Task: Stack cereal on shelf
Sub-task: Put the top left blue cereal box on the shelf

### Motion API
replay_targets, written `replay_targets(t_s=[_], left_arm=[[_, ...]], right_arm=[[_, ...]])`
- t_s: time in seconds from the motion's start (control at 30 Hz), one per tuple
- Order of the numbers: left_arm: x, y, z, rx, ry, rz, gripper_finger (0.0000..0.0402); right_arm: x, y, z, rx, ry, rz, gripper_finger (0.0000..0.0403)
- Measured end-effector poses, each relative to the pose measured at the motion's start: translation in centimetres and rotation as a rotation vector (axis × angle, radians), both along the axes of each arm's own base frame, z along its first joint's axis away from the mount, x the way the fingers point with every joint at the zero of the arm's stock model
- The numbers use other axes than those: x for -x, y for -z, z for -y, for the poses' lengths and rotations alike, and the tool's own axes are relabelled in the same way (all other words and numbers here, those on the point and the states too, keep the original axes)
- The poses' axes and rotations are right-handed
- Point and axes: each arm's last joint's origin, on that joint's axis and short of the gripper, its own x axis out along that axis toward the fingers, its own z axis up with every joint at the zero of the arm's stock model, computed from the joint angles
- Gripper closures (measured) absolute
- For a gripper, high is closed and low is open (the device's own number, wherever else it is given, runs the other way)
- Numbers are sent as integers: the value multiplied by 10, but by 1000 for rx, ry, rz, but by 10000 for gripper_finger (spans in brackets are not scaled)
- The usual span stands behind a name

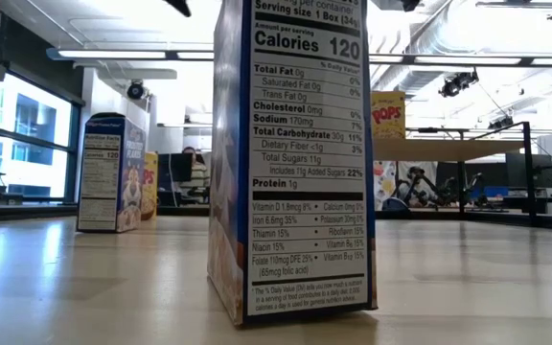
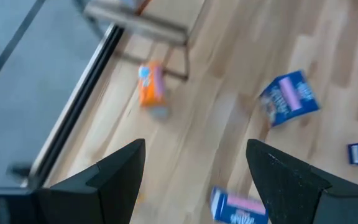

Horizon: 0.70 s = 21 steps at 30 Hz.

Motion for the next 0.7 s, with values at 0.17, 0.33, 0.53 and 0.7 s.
replay_targets(t_s=[0.17, 0.33, 0.53, 0.7], left_arm=[[6, 4, 6, 24, -158, -41, 130], [12, 7, 11, 87, -326, -46, 130], [9, 10, 17, 163, -453, -19, 130], [6, 12, 23, 224, -487, -7, 130]], right_arm=[[-5, -5, 0, -89, 20, 7, 164], [-6, -6, 0, -116, 26, -3, 164], [-6, -5, 0, -119, 27, -10, 164], [-5, -3, 0, -124, 30, -31, 164]])
